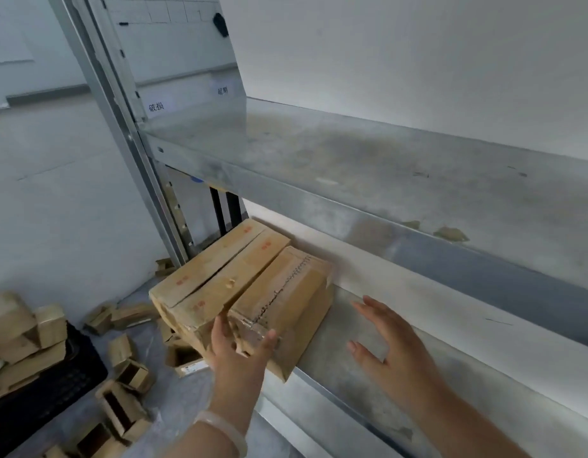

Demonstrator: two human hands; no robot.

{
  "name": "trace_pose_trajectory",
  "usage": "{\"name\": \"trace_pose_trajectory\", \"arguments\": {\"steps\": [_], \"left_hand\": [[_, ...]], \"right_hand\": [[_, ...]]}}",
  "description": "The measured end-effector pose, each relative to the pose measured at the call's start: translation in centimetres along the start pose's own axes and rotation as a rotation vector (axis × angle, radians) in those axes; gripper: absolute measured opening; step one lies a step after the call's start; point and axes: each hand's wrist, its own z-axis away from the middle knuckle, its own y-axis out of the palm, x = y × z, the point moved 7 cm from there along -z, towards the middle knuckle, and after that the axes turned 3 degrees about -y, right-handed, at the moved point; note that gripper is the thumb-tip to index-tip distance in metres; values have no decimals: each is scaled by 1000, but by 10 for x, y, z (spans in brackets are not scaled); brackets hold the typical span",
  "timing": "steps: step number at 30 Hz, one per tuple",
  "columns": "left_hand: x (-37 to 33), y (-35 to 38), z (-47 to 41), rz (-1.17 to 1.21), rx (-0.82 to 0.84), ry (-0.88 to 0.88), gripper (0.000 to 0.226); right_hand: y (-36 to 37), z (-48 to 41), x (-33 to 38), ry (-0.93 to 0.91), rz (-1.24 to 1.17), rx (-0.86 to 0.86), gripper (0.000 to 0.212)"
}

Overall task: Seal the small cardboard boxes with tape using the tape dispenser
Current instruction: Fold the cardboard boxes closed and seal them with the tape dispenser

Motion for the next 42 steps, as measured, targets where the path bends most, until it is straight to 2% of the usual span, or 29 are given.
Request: {"name": "trace_pose_trajectory", "arguments": {"steps": [2, 4, 6, 8, 10, 12, 20, 23, 28, 32, 38, 42], "left_hand": [[-16, -12, 18, -230, -35, 244, 108], [-37, -12, 35, -420, -32, 611, 101], [-50, 0, 34, -634, 46, 923, 91], [-54, 18, 21, -889, 153, 1115, 78], [-57, 26, 2, -990, 214, 1166, 63], [-59, 30, -11, -994, 247, 1166, 57], [-66, 38, -23, -1075, 273, 1166, 61], [-71, 44, -11, -1016, 301, 1248, 68], [-93, 89, 84, -773, 551, 1555, 62], [-95, 126, 172, -683, 685, 1683, 59], [-76, 181, 308, -505, 874, 1774, 57], [-46, 215, 421, -382, 1022, 1800, 59]], "right_hand": [[6, 3, 6, 39, 21, -6, 60], [10, 6, 12, 76, 38, -20, 60], [15, 7, 17, 105, 60, -32, 60], [21, 10, 25, 131, 98, -37, 59], [23, 14, 32, 136, 132, -59, 60], [24, 21, 41, 122, 173, -63, 61], [5, 54, 60, 151, 403, -94, 62], [-8, 75, 59, 219, 513, -131, 62], [-50, 125, 50, 344, 618, -238, 60], [-98, 183, 42, 391, 675, -374, 59], [-176, 306, 17, 599, 724, -500, 64], [-219, 414, -3, 788, 734, -490, 66]]}}
